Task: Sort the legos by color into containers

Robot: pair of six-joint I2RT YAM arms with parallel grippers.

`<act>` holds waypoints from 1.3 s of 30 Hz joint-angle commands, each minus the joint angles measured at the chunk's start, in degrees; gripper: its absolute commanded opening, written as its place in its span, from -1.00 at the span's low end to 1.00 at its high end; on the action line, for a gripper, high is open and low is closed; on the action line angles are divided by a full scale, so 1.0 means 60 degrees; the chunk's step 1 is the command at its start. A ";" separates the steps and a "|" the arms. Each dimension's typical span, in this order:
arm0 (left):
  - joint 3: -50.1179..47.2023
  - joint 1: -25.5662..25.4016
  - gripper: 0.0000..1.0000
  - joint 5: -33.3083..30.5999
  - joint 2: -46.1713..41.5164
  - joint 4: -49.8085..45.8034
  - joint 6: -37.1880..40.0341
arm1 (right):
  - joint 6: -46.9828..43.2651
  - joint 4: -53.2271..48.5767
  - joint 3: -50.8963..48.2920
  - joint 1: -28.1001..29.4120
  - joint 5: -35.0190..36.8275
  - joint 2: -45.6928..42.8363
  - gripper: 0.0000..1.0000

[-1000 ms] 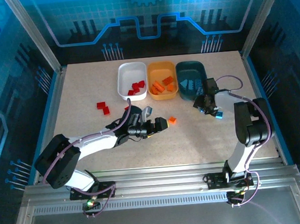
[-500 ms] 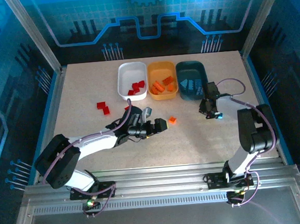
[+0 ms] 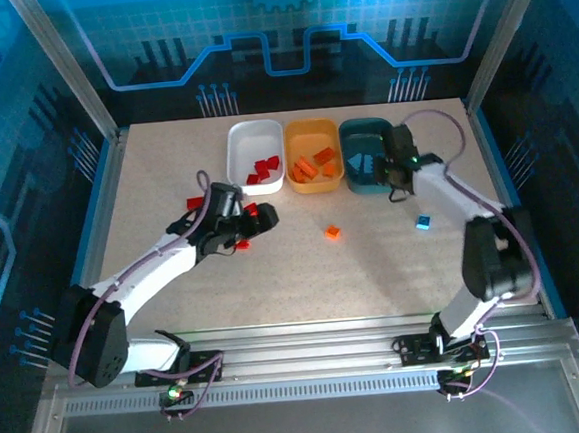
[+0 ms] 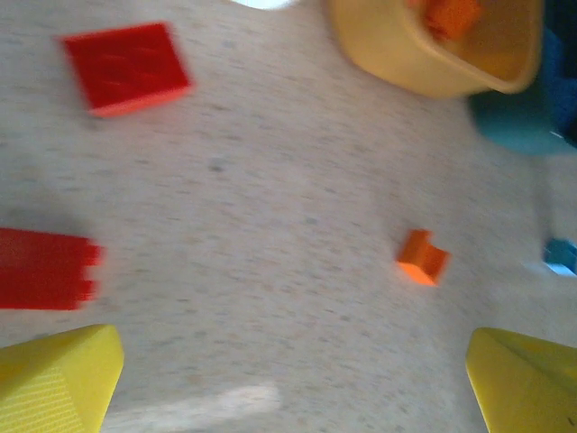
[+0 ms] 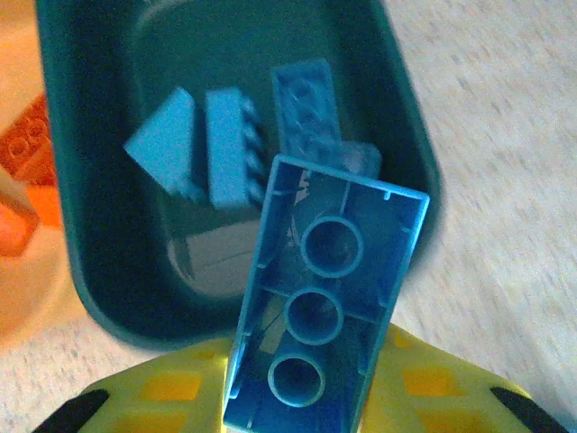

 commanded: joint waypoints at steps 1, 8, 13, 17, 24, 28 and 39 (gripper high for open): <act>-0.0051 0.0614 0.98 -0.0494 -0.0003 -0.1259 0.0365 | -0.1059 -0.0762 0.1671 0.0075 -0.0016 0.1606 -0.50; -0.0226 0.1027 0.93 -0.0313 0.0552 -0.1444 0.0588 | -0.1269 -0.1214 0.3278 0.0034 -0.0101 0.2880 0.05; -0.0144 0.1017 0.83 -0.0316 0.1301 -0.1459 0.0972 | -0.1235 -0.1072 0.2910 0.0064 -0.0060 0.2236 0.30; -0.0087 0.1017 0.75 -0.0487 0.1776 -0.1375 0.1169 | -0.0988 -0.0742 0.1943 0.0151 -0.0361 0.1038 0.34; 0.0294 0.1002 0.49 -0.0673 0.2754 -0.1261 0.1498 | -0.0534 -0.0171 -0.0060 0.0536 -0.0918 -0.0878 0.36; 0.0397 0.0987 0.33 -0.0828 0.3081 -0.1054 0.1565 | -0.0477 -0.0119 -0.0855 0.0627 -0.1115 -0.1614 0.35; 0.1919 0.0639 0.24 -0.2188 0.4049 -0.2149 0.2398 | -0.0631 -0.0298 -0.1304 0.0668 -0.1048 -0.2458 0.35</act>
